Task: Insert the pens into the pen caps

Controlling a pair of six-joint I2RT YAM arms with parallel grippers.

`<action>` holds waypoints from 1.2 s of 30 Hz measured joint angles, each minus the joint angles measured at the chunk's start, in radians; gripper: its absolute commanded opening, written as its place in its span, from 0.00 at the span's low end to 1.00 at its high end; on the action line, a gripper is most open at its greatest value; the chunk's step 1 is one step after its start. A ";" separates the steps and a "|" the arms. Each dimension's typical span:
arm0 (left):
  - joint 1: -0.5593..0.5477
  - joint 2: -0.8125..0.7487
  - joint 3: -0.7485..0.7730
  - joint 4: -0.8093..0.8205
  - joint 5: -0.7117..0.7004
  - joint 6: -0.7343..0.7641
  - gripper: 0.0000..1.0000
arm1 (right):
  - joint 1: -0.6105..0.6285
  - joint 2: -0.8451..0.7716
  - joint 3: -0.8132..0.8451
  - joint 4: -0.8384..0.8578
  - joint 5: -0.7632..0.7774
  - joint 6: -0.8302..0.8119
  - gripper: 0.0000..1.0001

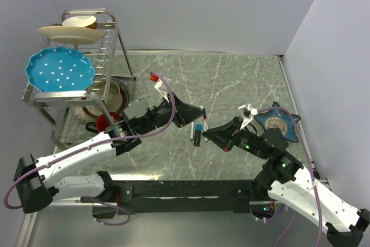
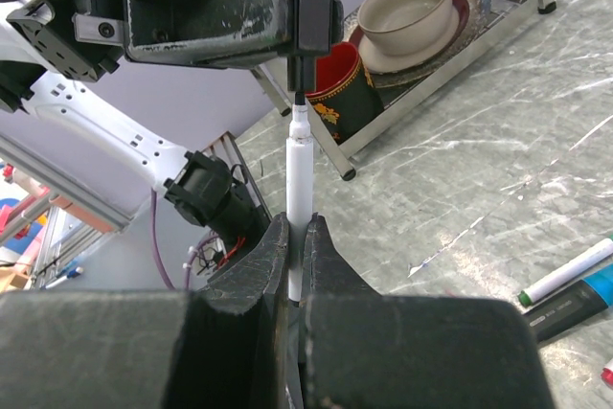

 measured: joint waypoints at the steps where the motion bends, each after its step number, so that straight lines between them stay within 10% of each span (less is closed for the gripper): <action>1: -0.002 0.002 0.000 0.000 0.000 0.002 0.01 | 0.000 0.000 0.000 0.000 0.000 0.000 0.00; 36: -0.044 0.029 -0.016 0.002 0.015 0.103 0.01 | 0.009 -0.011 0.038 -0.121 0.060 -0.063 0.00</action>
